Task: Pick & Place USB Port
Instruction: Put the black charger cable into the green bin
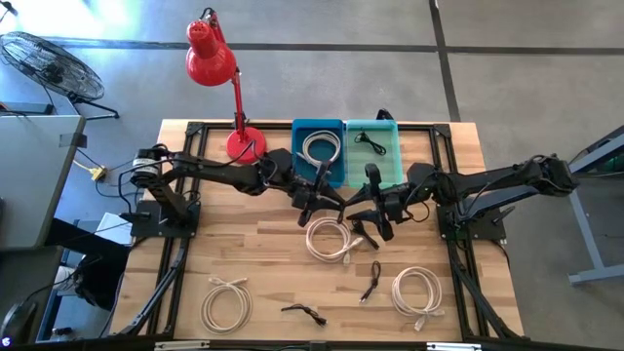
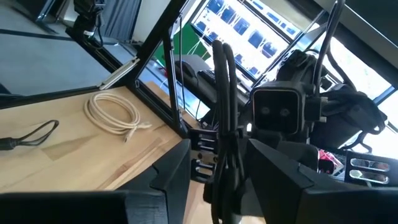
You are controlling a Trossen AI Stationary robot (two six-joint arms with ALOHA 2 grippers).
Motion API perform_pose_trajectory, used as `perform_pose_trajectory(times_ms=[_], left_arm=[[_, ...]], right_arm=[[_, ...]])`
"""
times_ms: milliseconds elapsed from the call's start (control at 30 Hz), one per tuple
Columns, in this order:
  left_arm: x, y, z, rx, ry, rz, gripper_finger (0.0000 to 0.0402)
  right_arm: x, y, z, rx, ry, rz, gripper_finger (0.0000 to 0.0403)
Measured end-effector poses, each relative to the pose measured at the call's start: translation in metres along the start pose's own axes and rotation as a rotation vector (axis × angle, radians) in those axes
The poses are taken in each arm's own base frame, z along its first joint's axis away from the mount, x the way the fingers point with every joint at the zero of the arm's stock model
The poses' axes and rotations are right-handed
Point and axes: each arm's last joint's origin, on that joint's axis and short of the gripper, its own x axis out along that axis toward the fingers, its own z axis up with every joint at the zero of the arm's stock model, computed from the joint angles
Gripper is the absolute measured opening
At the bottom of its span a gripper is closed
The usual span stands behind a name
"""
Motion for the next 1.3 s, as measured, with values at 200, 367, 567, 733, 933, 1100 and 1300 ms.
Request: perform_pose_trajectory(times_ms=[200, 367, 567, 733, 933, 1100, 1300], left_arm=[[0.003, -0.004, -0.008, 0.007, 0.029, 0.004, 0.0047], [0.004, 0.0, -0.016, -0.011, 0.035, -0.006, 0.0047], [0.004, 0.004, -0.017, -0.022, 0.03, -0.007, 0.0047], [0.004, 0.005, -0.017, -0.015, 0.029, -0.006, 0.0047], [0.004, 0.004, -0.018, -0.023, 0.041, -0.014, 0.0047], [0.004, 0.004, -0.02, -0.031, 0.072, 0.002, 0.0074], [0.004, 0.003, -0.025, -0.06, 0.205, 0.078, 0.0168]], right_arm=[[0.004, 0.002, -0.004, 0.004, 0.015, 0.012, 0.0149], [0.007, 0.004, -0.007, 0.005, 0.024, 0.018, 0.0149], [0.007, 0.003, -0.007, 0.011, 0.028, 0.01, 0.0139], [0.007, 0.002, -0.009, 0.015, 0.067, -0.022, 0.0082], [0.007, 0.003, -0.01, 0.008, 0.082, -0.027, 0.0027], [0.007, 0.003, -0.012, 0.025, 0.137, -0.075, 0.0027], [0.007, 0.003, -0.014, 0.044, 0.172, -0.098, 0.0027]])
